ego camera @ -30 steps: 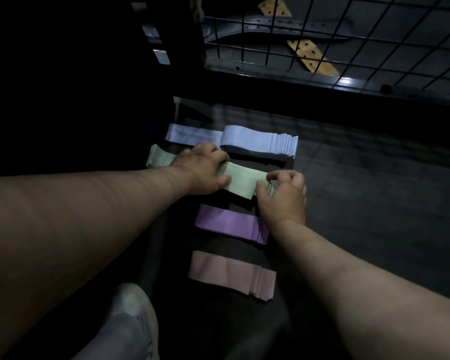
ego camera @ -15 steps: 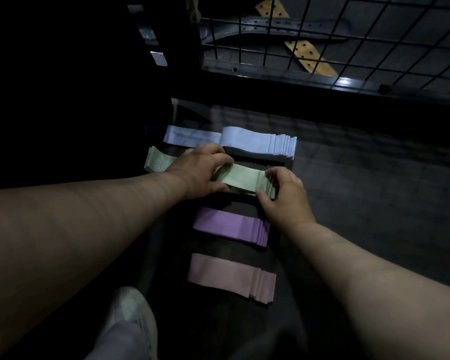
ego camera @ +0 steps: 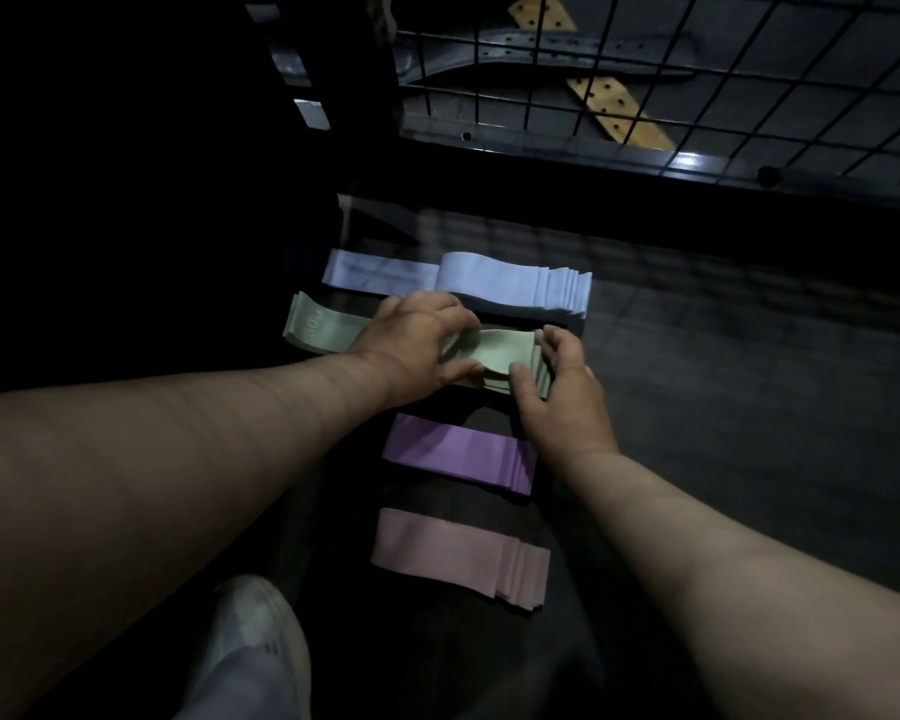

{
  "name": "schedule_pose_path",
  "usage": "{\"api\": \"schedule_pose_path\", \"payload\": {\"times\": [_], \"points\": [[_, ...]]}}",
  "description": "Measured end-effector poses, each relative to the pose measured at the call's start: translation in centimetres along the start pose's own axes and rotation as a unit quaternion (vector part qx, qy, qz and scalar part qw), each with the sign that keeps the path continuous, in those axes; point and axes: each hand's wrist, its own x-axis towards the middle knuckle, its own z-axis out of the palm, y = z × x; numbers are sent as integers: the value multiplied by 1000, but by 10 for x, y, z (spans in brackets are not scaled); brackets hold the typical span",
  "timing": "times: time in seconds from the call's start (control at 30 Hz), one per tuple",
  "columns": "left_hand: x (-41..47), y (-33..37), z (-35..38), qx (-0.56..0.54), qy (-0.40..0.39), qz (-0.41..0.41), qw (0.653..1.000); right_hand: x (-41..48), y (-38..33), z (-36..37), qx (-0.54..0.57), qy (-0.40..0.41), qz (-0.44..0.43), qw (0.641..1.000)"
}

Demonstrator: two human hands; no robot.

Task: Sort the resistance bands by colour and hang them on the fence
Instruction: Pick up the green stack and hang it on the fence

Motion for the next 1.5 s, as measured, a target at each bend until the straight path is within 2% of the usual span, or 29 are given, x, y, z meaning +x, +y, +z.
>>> {"api": "schedule_pose_path", "payload": {"times": [0.1, 0.23, 0.4, 0.5, 0.6, 0.67, 0.8, 0.9, 1.03, 1.17, 1.4, 1.5], "points": [[0, 1, 5, 19, -15, 11, 1000, -2, 0, 7, 20, 16, 16, 1000], [-1, 5, 7, 44, -34, 36, 998, -1, -1, 15, 66, 53, 91, 992], [-9, 3, 4, 8, -9, 33, 999, -2, -2, 14, 34, 122, 184, 975], [-15, -14, -5, 25, 11, -33, 999, -1, 2, 15, 65, 110, 178, 976], [-23, -37, -15, 51, 11, -122, 991, -2, 3, 15, 46, 104, 172, 979], [-24, -54, -21, 143, -53, -153, 976, -2, 4, 13, 37, 106, 172, 979], [-22, -71, -29, 357, -199, -126, 904, -2, 3, 14, 33, 108, 165, 980], [-18, -67, -28, 432, -230, -117, 864, -3, 2, 14, 27, 106, 158, 981], [-10, -62, -31, 471, -240, -120, 840, -3, 1, 15, 21, 102, 153, 983], [-6, -66, -32, 451, -253, -157, 842, -3, 1, 14, 19, 96, 155, 983], [-3, -73, -29, 372, -225, -168, 885, 0, 1, 13, 15, 85, 159, 984], [-1, -73, -28, 374, -241, -175, 879, 0, 1, 12, 14, 84, 159, 984]]}}
